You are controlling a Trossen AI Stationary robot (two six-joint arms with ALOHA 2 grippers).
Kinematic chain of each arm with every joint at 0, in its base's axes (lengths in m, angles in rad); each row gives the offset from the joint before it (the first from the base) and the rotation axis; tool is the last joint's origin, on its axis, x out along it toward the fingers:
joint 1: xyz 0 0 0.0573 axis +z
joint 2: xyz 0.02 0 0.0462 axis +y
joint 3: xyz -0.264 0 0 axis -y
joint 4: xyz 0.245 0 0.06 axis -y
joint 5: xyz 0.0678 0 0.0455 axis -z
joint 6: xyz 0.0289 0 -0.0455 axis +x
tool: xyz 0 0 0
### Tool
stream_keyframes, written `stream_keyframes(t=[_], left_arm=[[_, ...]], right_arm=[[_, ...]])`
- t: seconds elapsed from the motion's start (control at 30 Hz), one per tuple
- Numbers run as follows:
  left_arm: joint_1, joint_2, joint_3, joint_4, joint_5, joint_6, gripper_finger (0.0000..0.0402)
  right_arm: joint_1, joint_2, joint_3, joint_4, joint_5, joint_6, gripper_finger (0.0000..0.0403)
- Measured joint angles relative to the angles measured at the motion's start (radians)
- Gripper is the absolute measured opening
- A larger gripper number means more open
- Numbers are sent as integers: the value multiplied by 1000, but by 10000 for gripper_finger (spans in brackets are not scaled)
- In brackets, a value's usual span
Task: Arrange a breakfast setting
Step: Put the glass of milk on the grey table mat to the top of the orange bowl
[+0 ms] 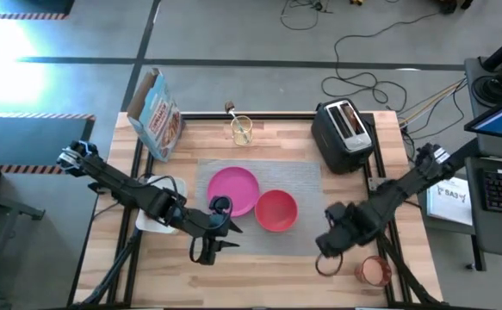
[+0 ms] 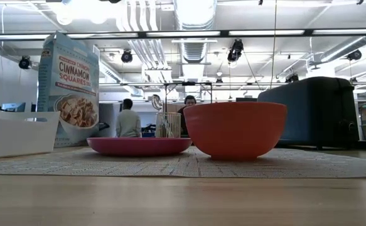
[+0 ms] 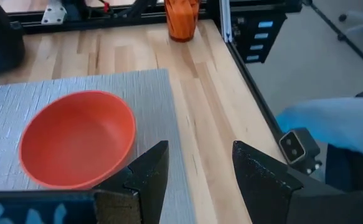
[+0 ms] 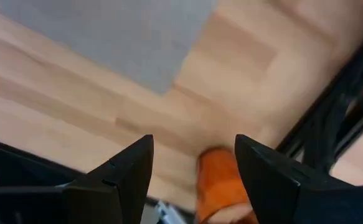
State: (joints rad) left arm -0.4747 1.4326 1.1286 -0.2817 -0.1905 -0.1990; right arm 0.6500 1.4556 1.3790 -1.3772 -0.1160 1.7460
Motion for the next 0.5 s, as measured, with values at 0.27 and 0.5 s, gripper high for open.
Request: stream_keyframes(t=[0.27, 0.5], left_arm=[[0, -19, 0, -25, 10, 83, 162], [0, -21, -4, -25, 36, 128, 162]], right_arm=[[180, 103, 71, 38, -75, 361, 215], [263, 183, 133, 51, -78, 550, 214]])
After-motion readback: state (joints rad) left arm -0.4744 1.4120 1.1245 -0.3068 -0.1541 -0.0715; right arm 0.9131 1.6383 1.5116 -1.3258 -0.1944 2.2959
